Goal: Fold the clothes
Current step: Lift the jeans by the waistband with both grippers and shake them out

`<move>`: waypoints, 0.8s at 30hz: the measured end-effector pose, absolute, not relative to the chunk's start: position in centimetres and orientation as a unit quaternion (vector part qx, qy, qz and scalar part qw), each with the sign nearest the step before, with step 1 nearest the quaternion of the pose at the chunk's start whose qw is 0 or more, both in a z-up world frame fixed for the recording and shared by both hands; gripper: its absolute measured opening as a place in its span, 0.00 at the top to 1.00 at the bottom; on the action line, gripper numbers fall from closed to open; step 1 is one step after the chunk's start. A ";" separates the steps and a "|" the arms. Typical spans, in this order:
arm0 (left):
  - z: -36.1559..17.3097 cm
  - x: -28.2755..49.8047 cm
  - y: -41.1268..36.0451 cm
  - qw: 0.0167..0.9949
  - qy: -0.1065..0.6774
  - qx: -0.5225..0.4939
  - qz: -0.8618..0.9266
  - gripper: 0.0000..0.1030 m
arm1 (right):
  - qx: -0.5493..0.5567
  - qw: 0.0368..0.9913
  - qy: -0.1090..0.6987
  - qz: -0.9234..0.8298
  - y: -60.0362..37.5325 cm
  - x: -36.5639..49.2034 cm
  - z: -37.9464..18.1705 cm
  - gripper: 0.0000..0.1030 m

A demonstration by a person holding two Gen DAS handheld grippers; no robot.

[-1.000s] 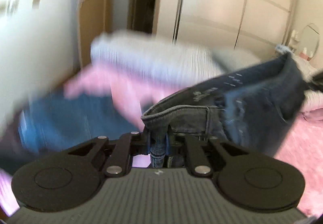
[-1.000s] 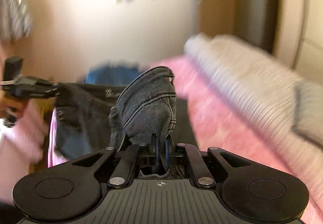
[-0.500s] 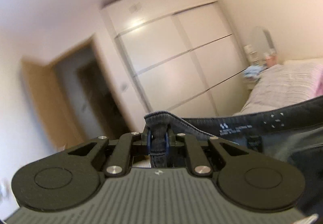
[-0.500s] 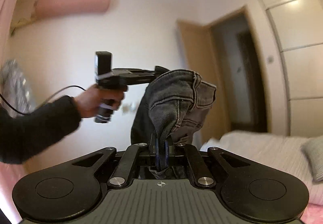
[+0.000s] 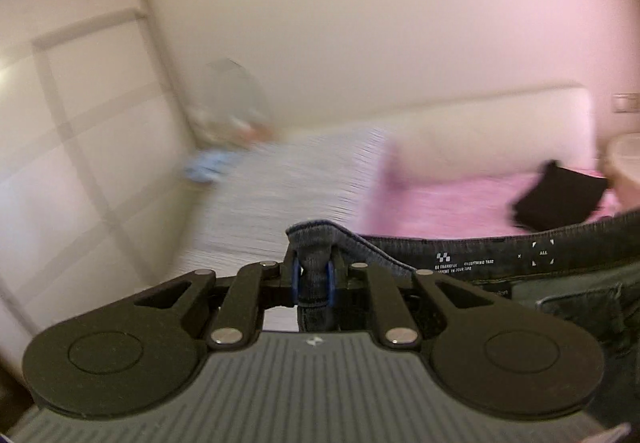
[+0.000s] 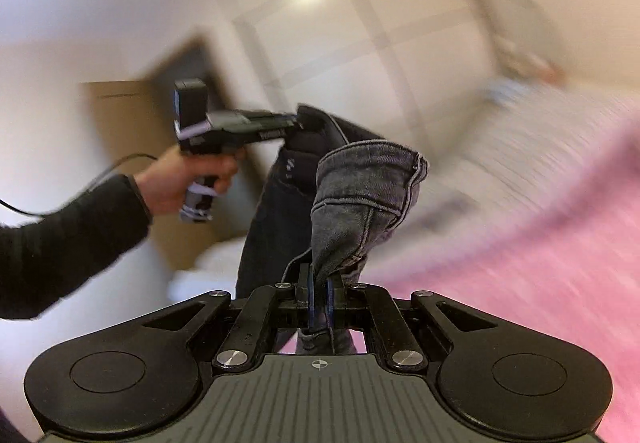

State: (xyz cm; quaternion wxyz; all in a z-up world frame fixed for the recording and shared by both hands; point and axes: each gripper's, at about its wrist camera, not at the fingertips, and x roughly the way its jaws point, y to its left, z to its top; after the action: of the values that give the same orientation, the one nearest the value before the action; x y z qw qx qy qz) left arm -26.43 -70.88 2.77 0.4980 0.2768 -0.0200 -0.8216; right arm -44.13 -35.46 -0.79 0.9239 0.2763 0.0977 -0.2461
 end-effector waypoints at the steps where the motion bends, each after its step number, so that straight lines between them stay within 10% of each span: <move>1: 0.0 -29.4 -73.6 0.481 -0.002 0.291 -0.827 0.90 | 0.299 0.910 0.108 -0.265 -37.2 -46.0 -3.0 0.96; 10: -21.1 -48.9 -90.5 0.364 0.103 0.408 -0.831 0.91 | 0.472 0.791 0.162 -0.354 -52.1 -61.6 -19.5 0.96; 22: -25.2 -55.6 -98.4 0.353 0.108 0.437 -0.820 0.90 | 0.502 0.748 0.154 -0.406 -59.9 -65.1 -24.8 0.96; 24: -26.8 -56.2 -99.2 0.343 0.125 0.448 -0.816 0.78 | 0.514 0.732 0.169 -0.415 -60.5 -64.5 -27.1 0.96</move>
State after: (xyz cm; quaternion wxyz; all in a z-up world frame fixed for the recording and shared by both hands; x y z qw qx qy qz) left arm -56.19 -99.16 -26.85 0.3428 0.4477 0.1254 -0.8163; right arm -64.53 -60.53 -27.08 0.7318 0.5137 0.1688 -0.4149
